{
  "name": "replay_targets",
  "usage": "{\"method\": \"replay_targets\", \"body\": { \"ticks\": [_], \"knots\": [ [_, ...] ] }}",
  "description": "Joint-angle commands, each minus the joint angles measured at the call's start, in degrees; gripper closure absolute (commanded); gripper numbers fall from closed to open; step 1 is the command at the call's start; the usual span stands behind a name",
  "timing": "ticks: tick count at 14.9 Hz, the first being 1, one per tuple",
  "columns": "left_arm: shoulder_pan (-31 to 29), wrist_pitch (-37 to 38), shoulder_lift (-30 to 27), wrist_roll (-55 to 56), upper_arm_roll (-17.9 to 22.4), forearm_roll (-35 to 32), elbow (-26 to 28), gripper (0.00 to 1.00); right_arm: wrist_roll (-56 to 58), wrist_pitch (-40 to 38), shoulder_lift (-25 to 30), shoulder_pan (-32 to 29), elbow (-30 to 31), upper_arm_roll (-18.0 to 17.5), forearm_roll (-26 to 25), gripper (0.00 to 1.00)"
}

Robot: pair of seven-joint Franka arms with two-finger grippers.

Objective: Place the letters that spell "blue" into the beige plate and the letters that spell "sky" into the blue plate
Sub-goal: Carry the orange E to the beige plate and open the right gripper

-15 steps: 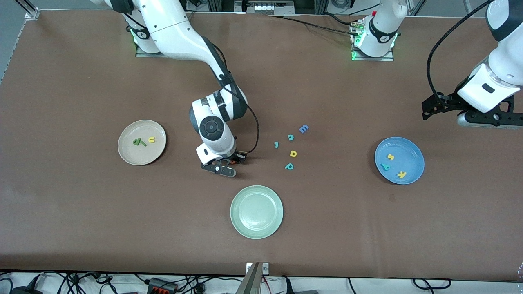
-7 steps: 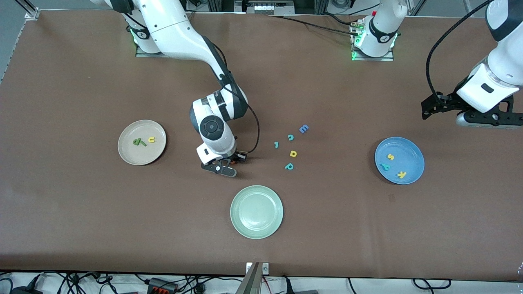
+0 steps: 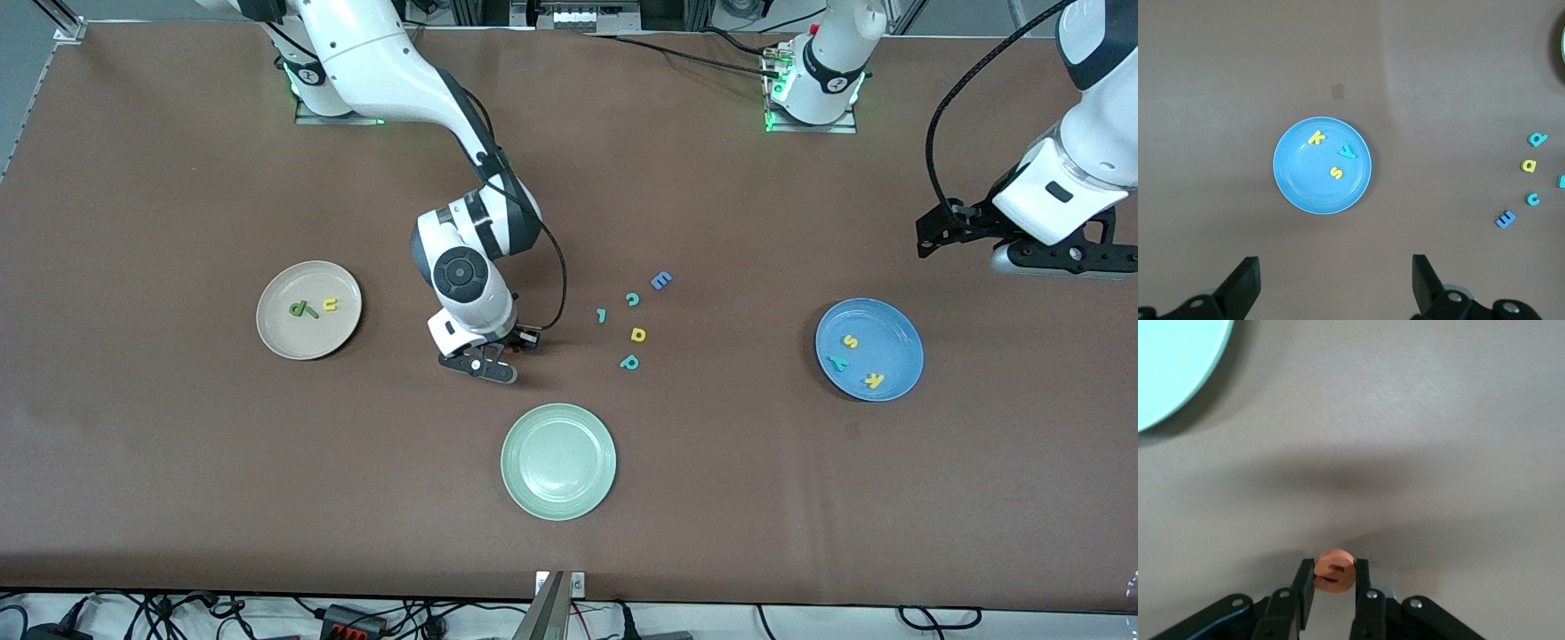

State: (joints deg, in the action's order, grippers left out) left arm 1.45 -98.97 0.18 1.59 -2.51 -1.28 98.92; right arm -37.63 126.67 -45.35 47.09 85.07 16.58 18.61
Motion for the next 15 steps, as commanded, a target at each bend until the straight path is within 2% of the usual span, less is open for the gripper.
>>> {"method": "replay_targets", "body": {
  "ticks": [1,5,8,9,12,15],
  "knots": [
    [0.0,1.1,-0.5,-1.2,0.0,1.7,-1.1,0.0,5.3,-4.9,7.5,-2.0,7.2,1.2,0.5,0.96],
    [-0.1,1.2,-0.4,-1.3,0.0,1.7,-1.3,0.0,17.2,-4.8,16.6,-1.7,22.6,8.2,0.2,0.95],
    [0.0,1.2,-0.4,-1.2,0.0,1.7,-1.4,0.0,28.0,-4.6,19.4,-1.6,30.0,14.9,0.1,0.95],
    [0.0,1.2,-0.4,-1.2,0.0,1.7,-1.4,0.0,30.5,-4.7,19.6,-1.6,31.5,17.1,0.1,0.95],
    [0.0,1.2,-0.4,-1.3,0.0,1.7,-1.4,0.0,37.3,-4.7,19.5,-1.9,33.8,21.1,0.1,0.93],
    [0.0,1.1,-0.1,-1.3,0.0,1.6,-1.5,0.0,38.8,-4.6,18.6,-2.6,34.1,21.7,0.1,0.89]
  ]
}}
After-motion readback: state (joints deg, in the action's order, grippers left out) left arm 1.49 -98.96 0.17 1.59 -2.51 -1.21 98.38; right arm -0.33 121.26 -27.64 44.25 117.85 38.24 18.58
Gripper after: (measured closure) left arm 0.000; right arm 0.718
